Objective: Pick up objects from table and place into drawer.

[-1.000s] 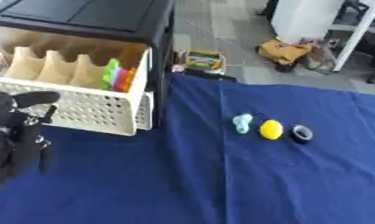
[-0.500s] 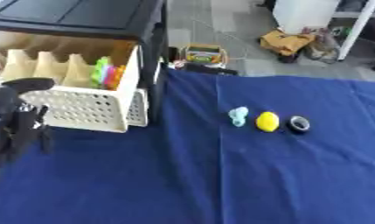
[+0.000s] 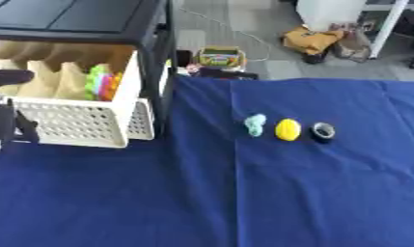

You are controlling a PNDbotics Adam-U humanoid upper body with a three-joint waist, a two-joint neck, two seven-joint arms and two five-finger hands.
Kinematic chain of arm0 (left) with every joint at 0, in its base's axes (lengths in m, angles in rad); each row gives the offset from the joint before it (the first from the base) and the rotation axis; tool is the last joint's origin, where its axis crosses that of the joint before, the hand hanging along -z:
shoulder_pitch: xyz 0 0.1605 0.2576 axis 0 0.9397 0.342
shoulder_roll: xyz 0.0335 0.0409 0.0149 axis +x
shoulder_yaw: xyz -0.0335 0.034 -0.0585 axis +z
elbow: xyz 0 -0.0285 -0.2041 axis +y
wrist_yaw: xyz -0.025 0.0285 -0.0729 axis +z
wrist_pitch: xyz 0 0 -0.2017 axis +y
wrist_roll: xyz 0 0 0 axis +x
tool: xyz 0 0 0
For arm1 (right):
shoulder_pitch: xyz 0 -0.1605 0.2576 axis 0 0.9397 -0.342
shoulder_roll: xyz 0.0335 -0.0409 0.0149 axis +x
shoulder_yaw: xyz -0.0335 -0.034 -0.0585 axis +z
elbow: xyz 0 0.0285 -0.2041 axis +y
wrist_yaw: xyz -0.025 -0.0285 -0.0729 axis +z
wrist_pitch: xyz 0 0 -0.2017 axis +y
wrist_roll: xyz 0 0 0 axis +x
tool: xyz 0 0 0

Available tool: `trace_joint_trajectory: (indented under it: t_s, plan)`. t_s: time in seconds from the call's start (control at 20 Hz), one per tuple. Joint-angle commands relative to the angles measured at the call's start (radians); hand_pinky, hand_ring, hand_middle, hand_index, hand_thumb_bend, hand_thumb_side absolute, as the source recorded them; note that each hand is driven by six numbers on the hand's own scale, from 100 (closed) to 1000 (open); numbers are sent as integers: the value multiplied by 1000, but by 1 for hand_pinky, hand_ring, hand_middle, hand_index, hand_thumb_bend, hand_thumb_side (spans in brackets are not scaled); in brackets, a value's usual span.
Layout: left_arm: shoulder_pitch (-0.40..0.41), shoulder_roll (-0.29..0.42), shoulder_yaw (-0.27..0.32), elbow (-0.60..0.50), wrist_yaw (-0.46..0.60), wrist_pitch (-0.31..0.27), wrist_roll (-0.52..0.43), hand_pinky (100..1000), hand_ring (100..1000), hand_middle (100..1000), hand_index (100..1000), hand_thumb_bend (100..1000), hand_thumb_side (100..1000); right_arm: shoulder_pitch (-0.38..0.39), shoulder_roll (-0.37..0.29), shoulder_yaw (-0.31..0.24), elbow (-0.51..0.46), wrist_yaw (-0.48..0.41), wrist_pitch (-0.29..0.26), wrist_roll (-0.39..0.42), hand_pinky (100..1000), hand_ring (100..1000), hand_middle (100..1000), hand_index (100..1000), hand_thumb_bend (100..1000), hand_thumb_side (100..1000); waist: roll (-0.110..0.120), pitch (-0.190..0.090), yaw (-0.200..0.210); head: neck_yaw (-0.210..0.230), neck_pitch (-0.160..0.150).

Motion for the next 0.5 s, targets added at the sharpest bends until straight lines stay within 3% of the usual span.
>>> trace_joint_trajectory:
  t_s: [0.05, 0.25, 0.5]
  plan:
    - [1, 91, 23, -14, -45, -46, 2, 488, 100, 278, 802, 100, 546, 38, -16, -19, -16, 25, -8, -46, 647, 747, 576, 846, 100, 1000, 4, -16, -3, 10, -1]
    - [15, 181, 39, -14, -101, -102, -41, 527, 100, 329, 769, 100, 517, 124, -4, -23, -16, 39, -37, -102, 653, 754, 575, 845, 100, 1000, 12, -13, 0, 5, 2]
    - [63, 306, 57, -14, -178, -174, -117, 565, 133, 395, 757, 100, 587, 181, 5, -15, -16, 31, -71, -178, 659, 758, 570, 842, 100, 1000, 17, -9, -2, 3, 1]
